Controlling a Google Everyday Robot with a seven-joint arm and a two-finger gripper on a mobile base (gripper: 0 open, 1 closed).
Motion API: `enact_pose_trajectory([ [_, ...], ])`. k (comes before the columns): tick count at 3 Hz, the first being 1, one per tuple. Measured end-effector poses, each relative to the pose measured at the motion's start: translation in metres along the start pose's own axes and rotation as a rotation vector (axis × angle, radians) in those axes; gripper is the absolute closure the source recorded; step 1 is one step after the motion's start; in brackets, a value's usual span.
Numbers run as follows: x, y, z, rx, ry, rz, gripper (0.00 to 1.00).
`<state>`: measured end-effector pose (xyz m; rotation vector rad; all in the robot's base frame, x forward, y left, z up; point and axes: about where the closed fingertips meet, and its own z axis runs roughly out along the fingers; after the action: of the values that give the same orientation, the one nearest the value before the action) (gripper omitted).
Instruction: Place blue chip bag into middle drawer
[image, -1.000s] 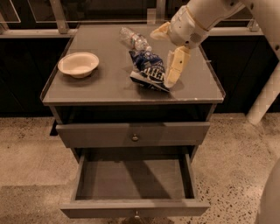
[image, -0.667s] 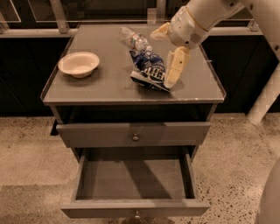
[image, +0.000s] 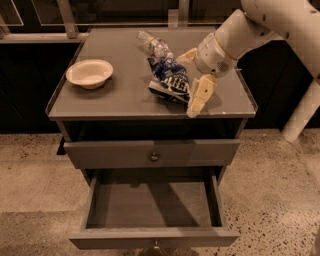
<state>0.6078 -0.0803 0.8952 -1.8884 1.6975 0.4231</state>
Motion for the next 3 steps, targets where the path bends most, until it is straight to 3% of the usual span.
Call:
enact_pose_trajectory([
  [2,0.007,-0.026,0.048,-0.076,-0.006,0.002,0.00],
  [3,-0.003,-0.046,0.068,-0.114,0.006,-0.024,0.16],
])
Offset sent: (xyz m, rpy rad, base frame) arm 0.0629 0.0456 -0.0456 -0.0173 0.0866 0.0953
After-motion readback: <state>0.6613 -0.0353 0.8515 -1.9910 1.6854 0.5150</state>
